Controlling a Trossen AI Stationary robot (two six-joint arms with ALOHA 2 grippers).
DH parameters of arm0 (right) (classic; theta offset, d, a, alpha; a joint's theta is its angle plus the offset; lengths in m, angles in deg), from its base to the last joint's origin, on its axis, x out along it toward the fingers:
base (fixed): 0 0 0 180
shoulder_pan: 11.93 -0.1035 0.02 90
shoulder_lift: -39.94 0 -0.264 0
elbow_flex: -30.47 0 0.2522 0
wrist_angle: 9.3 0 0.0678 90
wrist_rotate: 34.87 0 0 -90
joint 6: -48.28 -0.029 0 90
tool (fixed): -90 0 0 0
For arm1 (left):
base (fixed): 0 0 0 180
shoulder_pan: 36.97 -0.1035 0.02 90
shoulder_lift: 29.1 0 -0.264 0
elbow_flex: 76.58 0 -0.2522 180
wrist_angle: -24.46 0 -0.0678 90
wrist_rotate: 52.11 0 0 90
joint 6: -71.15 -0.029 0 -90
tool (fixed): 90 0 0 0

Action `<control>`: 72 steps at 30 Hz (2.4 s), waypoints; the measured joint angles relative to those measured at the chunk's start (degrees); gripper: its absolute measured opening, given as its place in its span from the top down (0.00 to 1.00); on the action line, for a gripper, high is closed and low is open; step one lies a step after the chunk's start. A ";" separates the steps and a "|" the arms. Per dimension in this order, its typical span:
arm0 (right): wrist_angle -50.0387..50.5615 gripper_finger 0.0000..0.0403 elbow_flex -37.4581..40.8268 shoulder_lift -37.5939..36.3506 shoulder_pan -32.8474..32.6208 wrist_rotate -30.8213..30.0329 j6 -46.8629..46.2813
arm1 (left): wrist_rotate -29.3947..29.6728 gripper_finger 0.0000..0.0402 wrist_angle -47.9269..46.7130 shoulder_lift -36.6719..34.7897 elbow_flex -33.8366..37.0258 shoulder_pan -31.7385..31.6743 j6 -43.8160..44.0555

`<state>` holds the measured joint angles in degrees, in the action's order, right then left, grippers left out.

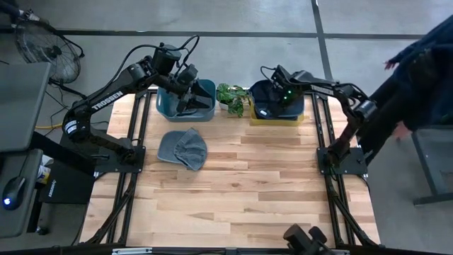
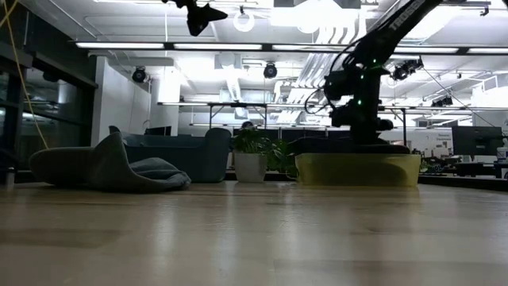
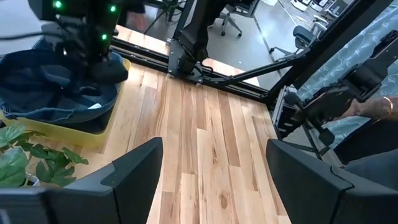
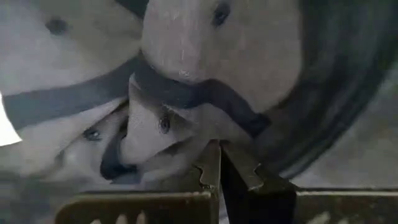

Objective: Pick & Place hat
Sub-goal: Put the blue cap into the yellow bin, then put the gray cap into the green bin

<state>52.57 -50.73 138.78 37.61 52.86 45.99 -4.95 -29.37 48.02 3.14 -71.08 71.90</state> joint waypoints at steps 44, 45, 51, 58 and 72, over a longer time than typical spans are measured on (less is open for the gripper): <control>-1.91 1.00 -0.24 -41.48 -4.22 16.16 5.84 | 17.74 0.29 -1.52 -9.85 22.54 7.67 22.81; -2.26 1.00 -0.24 -41.33 -4.15 15.96 6.66 | 19.27 0.29 -0.17 -10.74 24.78 8.97 26.16; -7.86 1.00 -0.24 -39.65 -4.15 14.38 10.76 | 33.26 0.29 3.52 -15.98 32.28 18.76 48.49; -11.51 1.00 -0.26 -36.10 -3.73 14.91 15.98 | 46.34 0.29 2.79 -16.00 33.05 31.56 71.33; -11.48 1.00 -0.26 -32.56 0.00 23.00 19.09 | 50.87 0.29 -7.82 -10.64 33.05 44.18 107.49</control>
<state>41.08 -50.99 106.22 37.61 75.85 65.08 45.92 -37.19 37.38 36.19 -26.90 179.38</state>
